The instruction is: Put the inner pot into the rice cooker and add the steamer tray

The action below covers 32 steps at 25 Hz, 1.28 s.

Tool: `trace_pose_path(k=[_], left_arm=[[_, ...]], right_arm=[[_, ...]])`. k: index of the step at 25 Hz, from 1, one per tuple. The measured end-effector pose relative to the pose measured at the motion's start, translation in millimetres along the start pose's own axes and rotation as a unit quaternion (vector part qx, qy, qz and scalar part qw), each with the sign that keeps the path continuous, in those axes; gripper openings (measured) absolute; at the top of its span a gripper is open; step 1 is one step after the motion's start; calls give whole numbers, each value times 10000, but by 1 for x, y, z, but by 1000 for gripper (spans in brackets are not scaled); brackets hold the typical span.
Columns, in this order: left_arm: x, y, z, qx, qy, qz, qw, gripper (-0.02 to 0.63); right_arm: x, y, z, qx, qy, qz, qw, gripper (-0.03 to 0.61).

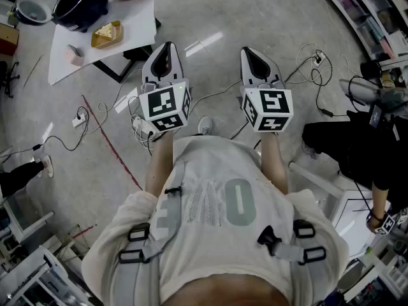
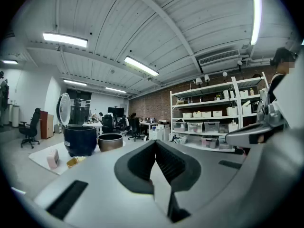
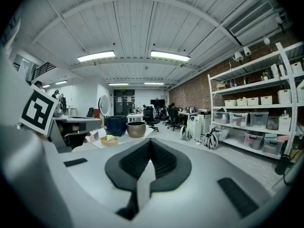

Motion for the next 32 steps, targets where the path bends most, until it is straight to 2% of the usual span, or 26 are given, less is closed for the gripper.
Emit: trace_pose_path(k=[10,17,26,32], left_arm=[[8,14,18,-67,-167,-43,9998,21],[10,39,37,-186,-185,-60,9996,21],[22,73,72,-340,-408,-245,9983,21],[35,102,84,-242,-400,-249,9986,21]], right_arm=[[10,20,0,43,80,56,9999,8],[17,45,-4,27,429,73,9990,8],[23,76,-4,-318,91,114,9994,8],[39,108,-16,-150,108,136,9997,9]])
Point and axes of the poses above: the fingertips, and each gripper's own axes: y forward along the fingers, z to its left, x out of its top, the point moved 7 cm from there along -y, backward along the fingers, and after that the axes turned 11 degrees about z, right-handed, at the moved point
